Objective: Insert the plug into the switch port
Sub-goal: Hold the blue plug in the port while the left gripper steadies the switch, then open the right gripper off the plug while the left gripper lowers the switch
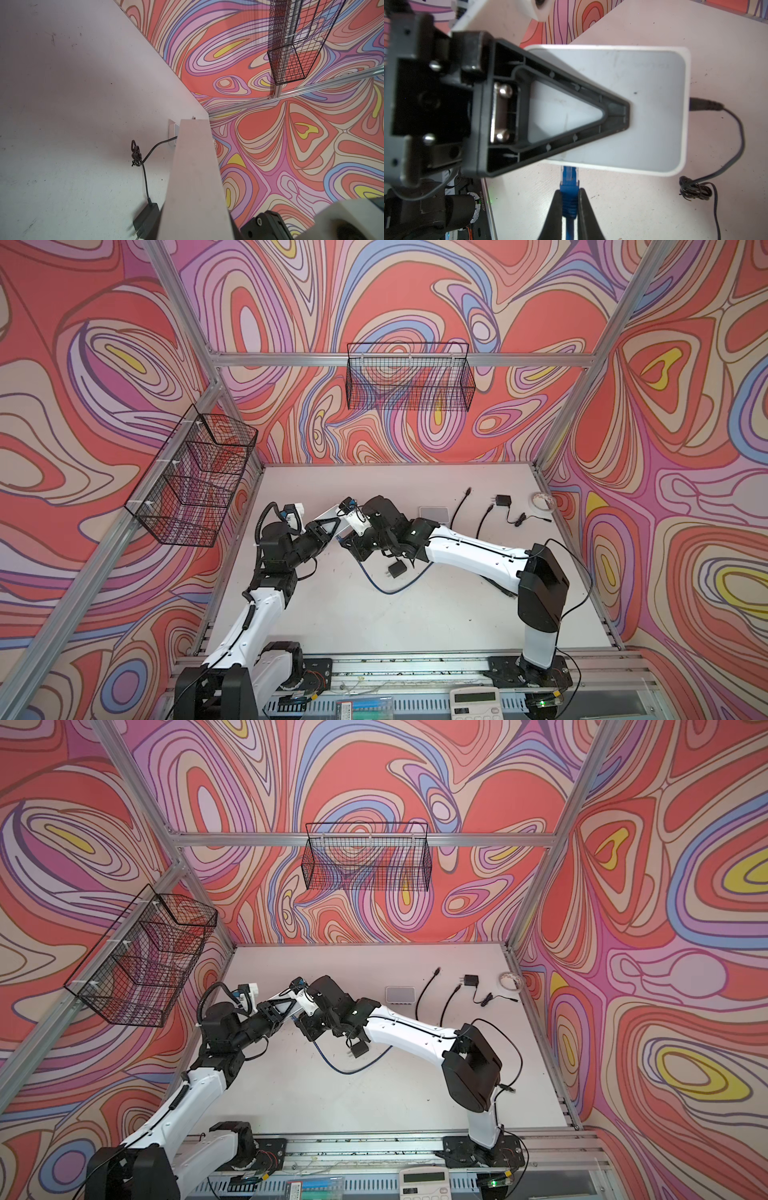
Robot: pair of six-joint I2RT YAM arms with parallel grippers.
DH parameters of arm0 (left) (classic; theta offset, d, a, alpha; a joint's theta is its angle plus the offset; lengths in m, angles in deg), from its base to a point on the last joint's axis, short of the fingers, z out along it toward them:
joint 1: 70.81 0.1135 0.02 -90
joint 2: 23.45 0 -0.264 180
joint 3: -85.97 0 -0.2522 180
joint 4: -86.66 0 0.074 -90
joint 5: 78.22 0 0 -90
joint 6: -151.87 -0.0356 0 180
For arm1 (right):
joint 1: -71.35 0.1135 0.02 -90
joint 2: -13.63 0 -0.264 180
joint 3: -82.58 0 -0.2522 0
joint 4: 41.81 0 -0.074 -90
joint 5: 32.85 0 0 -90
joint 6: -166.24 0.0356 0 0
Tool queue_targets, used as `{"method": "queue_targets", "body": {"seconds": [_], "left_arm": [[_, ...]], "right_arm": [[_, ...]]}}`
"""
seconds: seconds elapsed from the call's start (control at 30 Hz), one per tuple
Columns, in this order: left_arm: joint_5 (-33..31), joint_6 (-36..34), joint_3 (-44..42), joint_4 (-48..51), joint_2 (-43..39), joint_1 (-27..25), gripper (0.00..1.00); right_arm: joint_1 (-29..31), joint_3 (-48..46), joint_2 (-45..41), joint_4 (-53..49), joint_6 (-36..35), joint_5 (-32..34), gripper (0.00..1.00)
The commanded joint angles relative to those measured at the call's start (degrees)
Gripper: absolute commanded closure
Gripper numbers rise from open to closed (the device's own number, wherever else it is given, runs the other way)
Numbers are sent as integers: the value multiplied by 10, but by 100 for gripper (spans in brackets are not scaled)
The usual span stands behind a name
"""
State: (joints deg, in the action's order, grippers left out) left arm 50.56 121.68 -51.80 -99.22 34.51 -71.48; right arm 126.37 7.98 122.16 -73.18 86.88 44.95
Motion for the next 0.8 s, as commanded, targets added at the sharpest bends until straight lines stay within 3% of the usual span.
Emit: {"method": "queue_targets", "body": {"seconds": [0.0, 0.27, 0.5, 0.77], "left_arm": [[155, 1, -17, 71, -1, -29, 100], [159, -31, -18, 143, -20, -31, 100], [174, -11, -34, 123, -16, -34, 100], [183, -52, -15, 202, -23, -38, 100]], "right_arm": [[-28, 25, -14, 228, 0, 79, 100], [-37, 41, -6, 279, -4, 112, 100], [-37, 38, 8, 348, 5, 118, 100], [-37, 54, 32, 376, -4, 142, 100]]}}
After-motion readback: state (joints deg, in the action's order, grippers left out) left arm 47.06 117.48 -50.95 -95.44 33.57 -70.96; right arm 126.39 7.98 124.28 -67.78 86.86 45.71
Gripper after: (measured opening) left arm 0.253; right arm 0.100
